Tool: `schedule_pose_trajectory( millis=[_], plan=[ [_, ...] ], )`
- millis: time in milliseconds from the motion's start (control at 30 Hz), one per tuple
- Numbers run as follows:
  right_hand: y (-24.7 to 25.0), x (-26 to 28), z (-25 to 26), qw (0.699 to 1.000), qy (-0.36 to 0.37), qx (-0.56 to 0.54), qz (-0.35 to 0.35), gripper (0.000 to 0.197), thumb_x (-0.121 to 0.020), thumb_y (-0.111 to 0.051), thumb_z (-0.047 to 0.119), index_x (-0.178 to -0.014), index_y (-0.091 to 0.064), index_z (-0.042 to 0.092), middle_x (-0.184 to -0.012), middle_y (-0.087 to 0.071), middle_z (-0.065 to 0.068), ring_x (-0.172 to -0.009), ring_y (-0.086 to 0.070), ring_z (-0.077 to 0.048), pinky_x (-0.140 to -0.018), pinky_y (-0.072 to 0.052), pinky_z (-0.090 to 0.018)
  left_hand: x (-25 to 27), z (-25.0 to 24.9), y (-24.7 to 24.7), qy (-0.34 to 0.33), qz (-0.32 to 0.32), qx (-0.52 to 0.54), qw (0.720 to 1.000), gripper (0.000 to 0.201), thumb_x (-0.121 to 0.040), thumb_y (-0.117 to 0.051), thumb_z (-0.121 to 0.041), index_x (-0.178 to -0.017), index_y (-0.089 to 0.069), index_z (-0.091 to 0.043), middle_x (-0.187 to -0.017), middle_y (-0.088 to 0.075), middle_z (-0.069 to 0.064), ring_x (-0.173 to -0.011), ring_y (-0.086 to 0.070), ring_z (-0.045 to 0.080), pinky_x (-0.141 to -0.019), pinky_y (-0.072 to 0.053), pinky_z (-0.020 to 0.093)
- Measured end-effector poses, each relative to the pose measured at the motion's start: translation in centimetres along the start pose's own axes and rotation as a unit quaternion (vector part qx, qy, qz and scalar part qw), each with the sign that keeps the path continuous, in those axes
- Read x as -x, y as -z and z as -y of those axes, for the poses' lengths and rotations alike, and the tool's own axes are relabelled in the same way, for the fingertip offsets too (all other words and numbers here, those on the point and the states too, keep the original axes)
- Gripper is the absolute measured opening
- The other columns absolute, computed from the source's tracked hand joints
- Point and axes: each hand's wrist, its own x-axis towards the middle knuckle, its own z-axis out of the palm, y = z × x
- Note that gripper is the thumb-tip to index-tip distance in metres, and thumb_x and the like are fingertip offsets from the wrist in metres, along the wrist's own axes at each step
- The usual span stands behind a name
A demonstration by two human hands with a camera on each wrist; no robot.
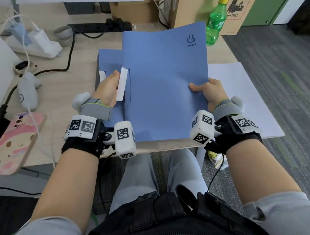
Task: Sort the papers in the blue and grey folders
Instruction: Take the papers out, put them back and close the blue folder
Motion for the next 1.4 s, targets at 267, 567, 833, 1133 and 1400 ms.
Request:
schedule_pose_trajectory(
  millis=[267,567,833,1133,1400],
  plan=[
    [-0.3,0.4,0.1,1.0,0.004,-0.003,0.007,0.018,-0.079,-0.066,-0.005,-0.084,-0.067,0.012,-0.09,-0.07,-0.007,-0.079,-0.066,-0.026,-0.084,-0.056,-0.043,1.4,-0.9,-1.3,-0.004,0.074,0.095,0.993,0.066,-0.099,-0.009,-0.05,-0.135,-0.045,-0.009,-0.138,-0.053,0.01,-0.127,-0.052,0.024,-0.109,-0.039,0.041],
    [-0.9,0.1,-0.4,1.0,-0.008,0.004,0.006,0.019,-0.079,-0.067,-0.003,-0.085,-0.068,0.014,-0.082,-0.072,0.0,-0.071,-0.068,-0.021,-0.077,-0.057,-0.037,1.1,-0.4,-1.3,-0.027,0.144,0.152,0.977,0.056,-0.101,-0.011,-0.043,-0.14,-0.038,-0.012,-0.139,-0.051,0.005,-0.125,-0.052,0.019,-0.105,-0.043,0.033],
    [-2.4,-0.6,0.9,0.998,0.01,0.066,0.007,0.024,-0.079,-0.068,-0.002,-0.099,-0.064,0.009,-0.082,-0.07,0.0,-0.06,-0.068,-0.014,-0.056,-0.056,-0.027,0.4,0.0,0.2,-0.034,-0.025,-0.063,0.997,0.041,-0.084,-0.045,0.016,-0.12,-0.053,-0.002,-0.094,-0.062,0.006,-0.075,-0.064,0.012,-0.064,-0.055,0.019],
    [-4.2,-1.9,0.7,0.967,0.046,0.244,-0.05,0.032,-0.075,-0.07,0.007,-0.106,-0.064,0.008,-0.107,-0.069,-0.011,-0.096,-0.067,-0.031,-0.088,-0.055,-0.045,0.8,0.5,3.1,0.006,-0.223,-0.263,0.939,0.027,-0.071,-0.068,-0.014,-0.098,-0.067,-0.014,-0.101,-0.063,0.007,-0.093,-0.06,0.024,-0.084,-0.045,0.027],
    [-5.2,-2.0,0.6,0.964,0.047,0.256,-0.057,0.032,-0.076,-0.068,0.007,-0.108,-0.064,0.008,-0.107,-0.068,-0.011,-0.095,-0.066,-0.031,-0.087,-0.055,-0.042,-0.7,0.8,3.9,0.046,-0.174,-0.203,0.962,0.08,-0.05,-0.067,-0.026,-0.129,-0.052,-0.016,-0.129,-0.056,0.009,-0.114,-0.056,0.032,-0.092,-0.052,0.046]
  ],
)
